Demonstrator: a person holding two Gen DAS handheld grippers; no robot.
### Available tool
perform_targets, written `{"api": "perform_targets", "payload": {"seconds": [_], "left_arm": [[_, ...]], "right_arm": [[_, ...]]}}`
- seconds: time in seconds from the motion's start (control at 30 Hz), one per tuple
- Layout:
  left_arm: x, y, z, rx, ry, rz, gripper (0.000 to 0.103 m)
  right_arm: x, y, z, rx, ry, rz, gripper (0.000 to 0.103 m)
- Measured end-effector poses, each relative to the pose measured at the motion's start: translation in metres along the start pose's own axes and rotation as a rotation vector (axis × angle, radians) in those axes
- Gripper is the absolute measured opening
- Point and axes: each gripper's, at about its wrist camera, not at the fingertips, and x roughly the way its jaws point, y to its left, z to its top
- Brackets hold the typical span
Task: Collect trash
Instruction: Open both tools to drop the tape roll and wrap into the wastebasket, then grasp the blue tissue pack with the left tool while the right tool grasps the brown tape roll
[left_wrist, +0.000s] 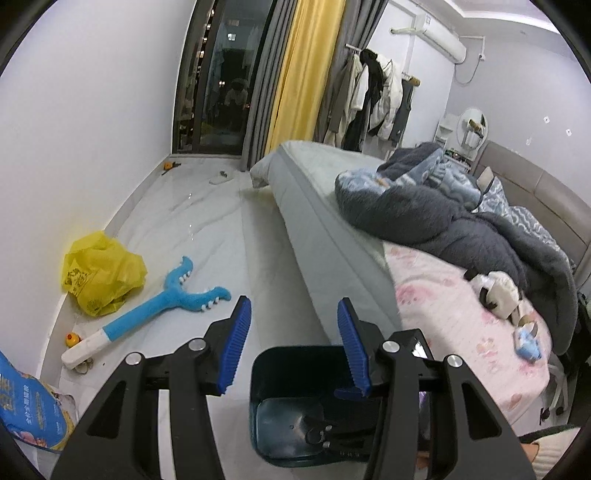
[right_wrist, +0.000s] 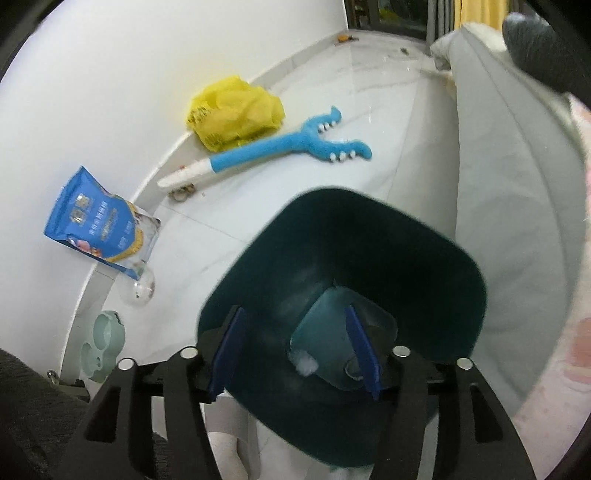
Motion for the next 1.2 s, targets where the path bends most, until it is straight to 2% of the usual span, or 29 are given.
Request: {"api": "perform_targets", "payload": {"seconds": [0.3, 0.4, 0.63, 0.87, 1.03, 1.2], "left_arm": [[-0.002, -0.026, 0.014, -0.007, -0.029, 0.001, 0.056], [0.002, -0.037, 0.017, 0.008, -0.031, 0.02, 0.061], [0.006, -0.064, 0.022, 0.016, -0.039, 0.001, 0.077], [0.016, -0.103, 0.02, 0.048, -0.017, -0.05, 0.079], [0.022, -0.133, 0.017, 0.088, -0.009, -0.072, 0.079], [0.032, -0.16, 0.01, 0.14, 0.015, -0.088, 0.079]], "right_arm": [[-0.069, 0.005, 0.001, -0.07, -0.144, -0.002, 0.069], [-0.093, -0.002, 0.001, -0.077, -0.199, -0.006, 0.073], [-0.144, -0.036, -0.01, -0.054, -0.306, -0.029, 0.076], [-0.187, -0.073, -0.028, -0.023, -0.393, -0.04, 0.077], [-0.207, -0.103, -0.043, -0.003, -0.41, -0.09, 0.077], [-0.231, -0.132, -0.06, 0.027, -0.448, -0.102, 0.077]]}}
